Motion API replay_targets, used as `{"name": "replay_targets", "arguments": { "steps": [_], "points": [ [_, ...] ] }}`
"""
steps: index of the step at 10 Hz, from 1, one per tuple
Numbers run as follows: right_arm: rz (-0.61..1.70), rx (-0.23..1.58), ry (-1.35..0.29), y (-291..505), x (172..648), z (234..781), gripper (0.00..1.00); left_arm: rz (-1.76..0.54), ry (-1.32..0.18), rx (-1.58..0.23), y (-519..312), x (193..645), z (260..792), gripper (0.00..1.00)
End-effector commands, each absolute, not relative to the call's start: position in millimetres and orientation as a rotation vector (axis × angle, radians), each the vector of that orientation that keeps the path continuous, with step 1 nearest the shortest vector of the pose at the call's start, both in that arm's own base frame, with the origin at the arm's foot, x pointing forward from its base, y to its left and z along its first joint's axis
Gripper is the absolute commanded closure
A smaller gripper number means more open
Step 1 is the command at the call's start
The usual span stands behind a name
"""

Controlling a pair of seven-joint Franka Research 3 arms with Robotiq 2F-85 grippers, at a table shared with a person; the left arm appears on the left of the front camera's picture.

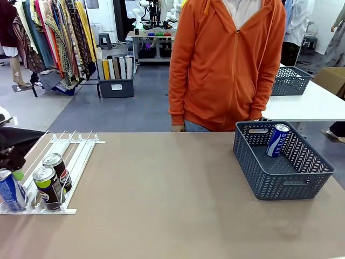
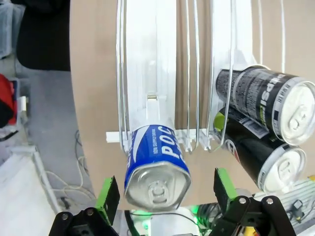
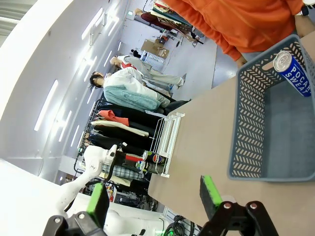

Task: Retrieve and store the cans from the dispenser.
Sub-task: Pick up the last remaining can from one row of the Automatic Can Dispenser and place it in the middle of the table.

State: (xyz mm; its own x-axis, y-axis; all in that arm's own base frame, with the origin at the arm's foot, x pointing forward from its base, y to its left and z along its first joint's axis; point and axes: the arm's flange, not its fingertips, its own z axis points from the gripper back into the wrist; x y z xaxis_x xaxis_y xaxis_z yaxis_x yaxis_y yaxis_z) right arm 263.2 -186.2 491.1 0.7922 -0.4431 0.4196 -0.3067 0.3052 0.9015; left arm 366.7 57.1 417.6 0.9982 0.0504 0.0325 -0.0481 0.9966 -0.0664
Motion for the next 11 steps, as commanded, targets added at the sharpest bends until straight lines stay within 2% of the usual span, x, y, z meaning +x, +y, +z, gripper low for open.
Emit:
{"name": "replay_targets", "arguments": {
  "steps": [1, 6, 7, 8, 9, 11],
  "points": [
    [-0.096, 1.308, -0.727, -185.2, 265.9, 495.5, 0.0, 0.086, -0.023, -0.074, 51.4, 366.1, 405.2, 0.0],
    [-0.096, 1.308, -0.727, -185.2, 265.9, 495.5, 0.0, 0.124, -0.028, -0.055, 56.5, 370.7, 397.1, 0.0],
    [-0.096, 1.308, -0.727, -185.2, 265.9, 495.5, 0.0, 0.112, -0.021, -0.048, 57.7, 370.7, 397.3, 0.23],
    [-0.096, 1.308, -0.727, -185.2, 265.9, 495.5, 0.0, 0.112, -0.022, -0.044, 57.3, 370.8, 397.6, 0.83],
    [-0.096, 1.308, -0.727, -185.2, 265.9, 495.5, 0.0, 0.115, -0.028, -0.044, 57.3, 370.6, 398.4, 1.0],
    [-0.096, 1.308, -0.727, -185.2, 265.9, 495.5, 0.0, 0.114, -0.022, -0.042, 56.1, 371.3, 396.8, 1.0]
  ]
}}
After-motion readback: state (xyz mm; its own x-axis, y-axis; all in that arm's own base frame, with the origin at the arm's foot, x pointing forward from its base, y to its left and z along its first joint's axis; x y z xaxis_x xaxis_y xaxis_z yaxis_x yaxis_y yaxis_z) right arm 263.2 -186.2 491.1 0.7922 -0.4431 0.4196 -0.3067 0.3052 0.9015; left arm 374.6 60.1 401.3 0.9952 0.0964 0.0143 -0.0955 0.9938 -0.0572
